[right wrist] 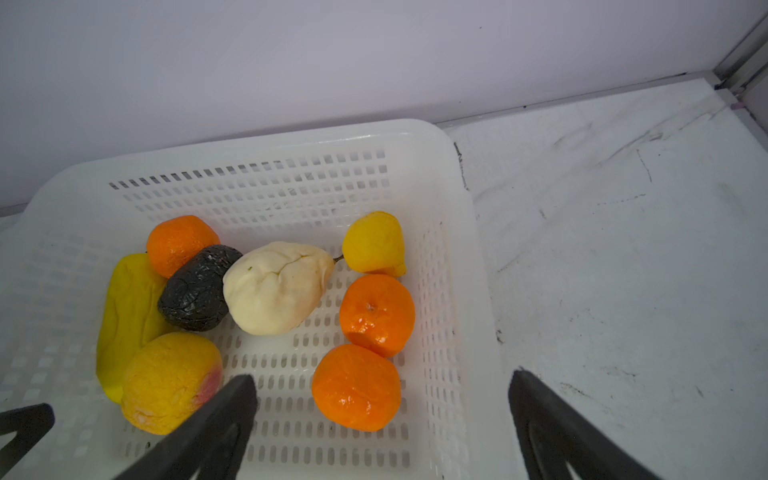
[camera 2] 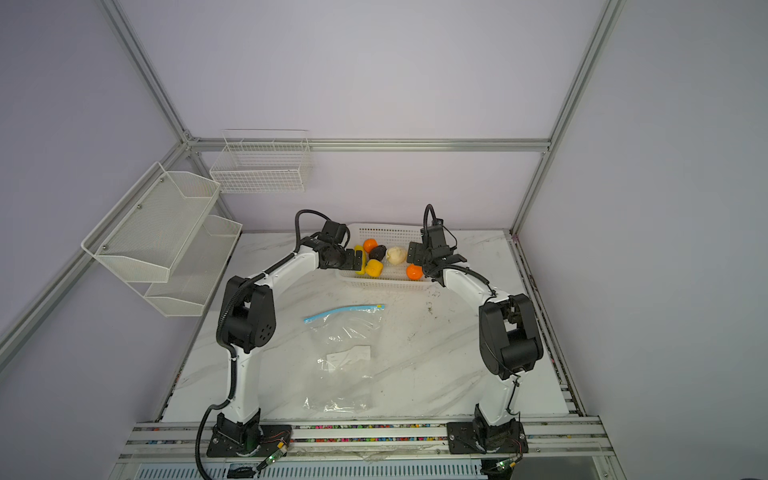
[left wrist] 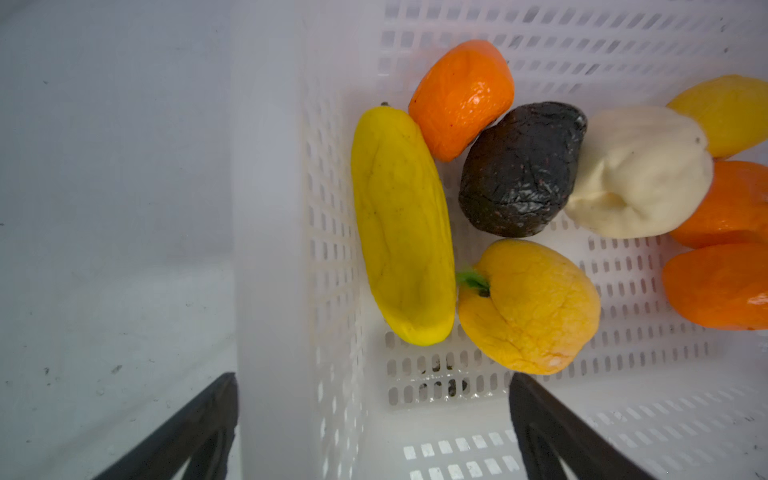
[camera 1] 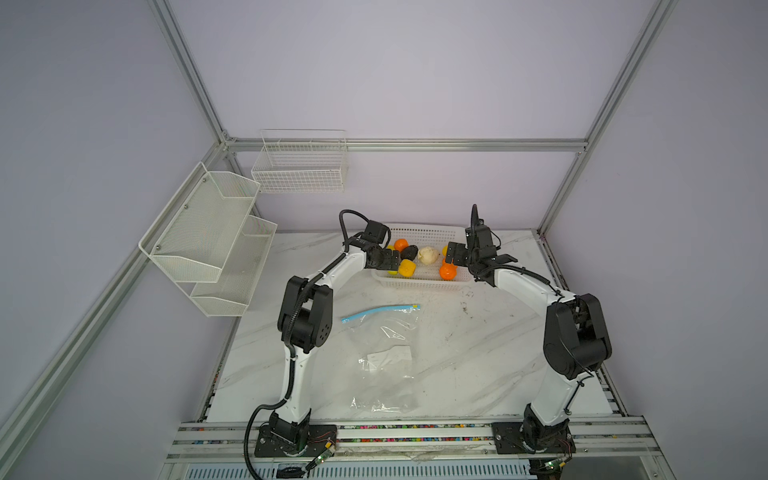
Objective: Place the food in the zip-top bag and seal the zipper
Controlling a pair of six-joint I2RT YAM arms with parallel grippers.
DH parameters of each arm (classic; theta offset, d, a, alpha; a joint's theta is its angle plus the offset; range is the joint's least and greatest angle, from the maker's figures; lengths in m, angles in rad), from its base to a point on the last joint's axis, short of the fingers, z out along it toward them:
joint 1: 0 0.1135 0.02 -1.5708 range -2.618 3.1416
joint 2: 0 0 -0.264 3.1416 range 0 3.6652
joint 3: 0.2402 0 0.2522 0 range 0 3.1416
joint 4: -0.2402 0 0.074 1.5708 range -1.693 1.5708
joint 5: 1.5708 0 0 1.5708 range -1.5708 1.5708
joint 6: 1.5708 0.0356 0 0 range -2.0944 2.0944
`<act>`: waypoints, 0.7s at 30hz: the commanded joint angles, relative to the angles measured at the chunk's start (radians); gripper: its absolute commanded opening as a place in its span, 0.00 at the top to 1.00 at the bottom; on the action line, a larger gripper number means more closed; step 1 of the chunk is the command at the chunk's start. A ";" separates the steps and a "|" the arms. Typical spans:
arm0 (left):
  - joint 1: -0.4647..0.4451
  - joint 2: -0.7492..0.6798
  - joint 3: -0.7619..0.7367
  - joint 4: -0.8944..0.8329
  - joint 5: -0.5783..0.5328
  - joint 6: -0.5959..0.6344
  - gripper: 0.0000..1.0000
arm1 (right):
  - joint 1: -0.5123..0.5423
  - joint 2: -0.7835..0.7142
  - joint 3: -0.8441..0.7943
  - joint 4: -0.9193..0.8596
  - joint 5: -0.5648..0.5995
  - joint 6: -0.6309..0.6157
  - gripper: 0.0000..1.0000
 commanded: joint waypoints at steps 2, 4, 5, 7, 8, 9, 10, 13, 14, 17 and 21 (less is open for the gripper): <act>0.035 -0.192 0.001 -0.017 0.128 -0.056 0.00 | 0.000 -0.124 -0.037 -0.053 -0.116 -0.043 0.03; 0.040 -0.308 -0.102 -0.022 0.154 -0.071 0.00 | 0.024 -0.196 -0.107 -0.037 -0.210 -0.046 0.05; 0.042 -0.358 -0.148 -0.029 0.160 -0.079 0.00 | 0.045 -0.226 -0.136 -0.037 -0.245 -0.055 0.05; 0.042 -0.486 -0.271 -0.058 0.173 -0.090 0.00 | 0.107 -0.280 -0.197 -0.049 -0.295 -0.063 0.07; 0.042 -0.536 -0.315 -0.072 0.187 -0.094 0.00 | 0.135 -0.297 -0.215 -0.062 -0.318 -0.073 0.08; 0.042 -0.593 -0.367 -0.093 0.201 -0.104 0.00 | 0.167 -0.316 -0.245 -0.054 -0.346 -0.071 0.08; 0.043 -0.647 -0.427 -0.113 0.214 -0.121 0.00 | 0.198 -0.331 -0.279 -0.035 -0.373 -0.055 0.09; 0.043 -0.810 -0.606 -0.143 0.254 -0.177 0.00 | 0.288 -0.335 -0.349 0.006 -0.421 -0.023 0.10; 0.043 -0.849 -0.658 -0.147 0.269 -0.194 0.00 | 0.306 -0.324 -0.360 0.007 -0.421 -0.021 0.11; 0.045 -0.960 -0.793 -0.173 0.294 -0.234 0.00 | 0.338 -0.279 -0.377 -0.013 -0.439 -0.034 0.14; 0.069 -1.073 -0.922 -0.226 0.246 -0.273 0.00 | 0.354 -0.228 -0.363 -0.042 -0.409 -0.094 0.16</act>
